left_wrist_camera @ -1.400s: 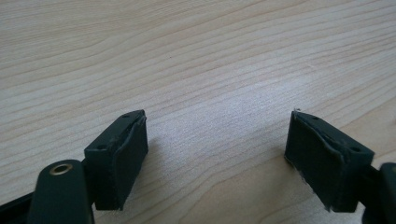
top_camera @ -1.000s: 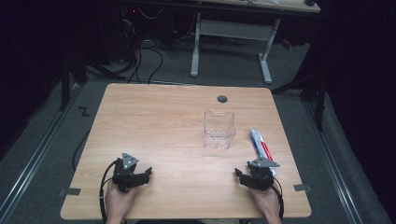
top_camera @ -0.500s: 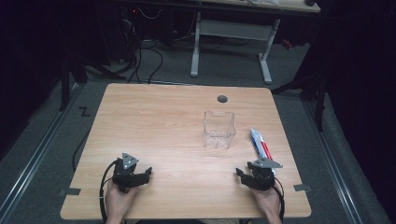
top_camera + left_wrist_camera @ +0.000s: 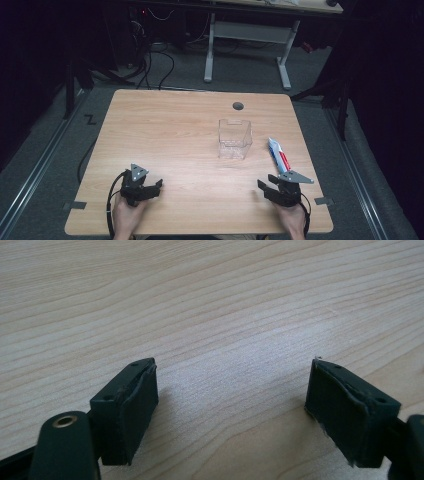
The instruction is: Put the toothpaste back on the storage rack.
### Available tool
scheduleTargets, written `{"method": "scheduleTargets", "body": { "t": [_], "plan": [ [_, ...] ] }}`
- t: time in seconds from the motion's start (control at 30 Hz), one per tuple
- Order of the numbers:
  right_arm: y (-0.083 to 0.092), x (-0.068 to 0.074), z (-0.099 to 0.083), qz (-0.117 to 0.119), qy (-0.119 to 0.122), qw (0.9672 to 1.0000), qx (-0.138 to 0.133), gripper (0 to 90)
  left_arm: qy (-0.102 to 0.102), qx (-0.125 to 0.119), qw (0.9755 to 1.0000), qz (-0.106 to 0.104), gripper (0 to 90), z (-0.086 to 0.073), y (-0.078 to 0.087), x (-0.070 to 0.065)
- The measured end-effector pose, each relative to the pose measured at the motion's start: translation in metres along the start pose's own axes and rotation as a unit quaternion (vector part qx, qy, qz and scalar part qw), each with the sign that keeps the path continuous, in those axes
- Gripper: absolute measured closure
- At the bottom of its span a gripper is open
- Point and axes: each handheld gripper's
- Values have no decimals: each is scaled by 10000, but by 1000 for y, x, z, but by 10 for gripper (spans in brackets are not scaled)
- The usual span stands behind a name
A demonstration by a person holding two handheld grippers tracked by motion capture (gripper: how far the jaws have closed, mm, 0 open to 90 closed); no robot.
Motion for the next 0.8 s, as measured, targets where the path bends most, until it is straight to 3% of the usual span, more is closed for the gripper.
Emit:
{"method": "scheduleTargets", "body": {
  "t": [0.8],
  "plan": [
    [26, -14, 14, -204, 87, 9997, -50, 535, -3, 3, 10000, -7, 210, 0, 0, 0]
  ]
}}
Point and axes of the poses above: each handheld gripper's, and its own axes: y roughly backward along the jaws, z roughly out of its top, x roughly to its left, and after that the axes turned 2 degrees about -y, right-handed
